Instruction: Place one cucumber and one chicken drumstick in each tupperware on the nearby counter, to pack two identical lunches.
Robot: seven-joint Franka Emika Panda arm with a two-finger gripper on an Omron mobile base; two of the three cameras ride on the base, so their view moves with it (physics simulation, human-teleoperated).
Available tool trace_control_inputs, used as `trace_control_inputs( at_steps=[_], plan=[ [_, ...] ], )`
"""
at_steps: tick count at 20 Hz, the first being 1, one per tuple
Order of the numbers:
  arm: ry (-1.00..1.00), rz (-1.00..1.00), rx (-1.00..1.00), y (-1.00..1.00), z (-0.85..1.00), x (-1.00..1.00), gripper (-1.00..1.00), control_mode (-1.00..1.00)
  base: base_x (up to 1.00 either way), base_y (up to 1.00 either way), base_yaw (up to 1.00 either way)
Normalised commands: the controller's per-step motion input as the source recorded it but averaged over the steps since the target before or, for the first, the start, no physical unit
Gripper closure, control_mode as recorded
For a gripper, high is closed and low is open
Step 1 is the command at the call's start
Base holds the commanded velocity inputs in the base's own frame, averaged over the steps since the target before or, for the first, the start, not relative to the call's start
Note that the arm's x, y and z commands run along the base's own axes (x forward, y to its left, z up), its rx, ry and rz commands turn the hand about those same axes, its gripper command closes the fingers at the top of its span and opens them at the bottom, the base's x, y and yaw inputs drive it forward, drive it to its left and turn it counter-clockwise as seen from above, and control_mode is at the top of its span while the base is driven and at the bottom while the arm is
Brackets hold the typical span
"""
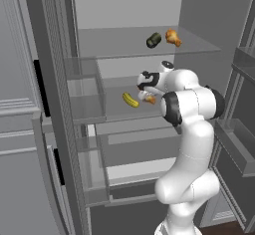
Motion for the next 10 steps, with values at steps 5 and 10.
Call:
trace_control_inputs(
  at_steps=[5, 10],
  plan=[
    [0.02, 0.0, 0.0, 0.0, -0.22, -0.19, -1.0, -1.0, 0.0, 0.0, 0.0],
    [0.04, 0.0, -0.01, 0.08, -0.13, 0.0, -1.0, -1.0, 0.0, 0.0, 0.0]
  ],
)
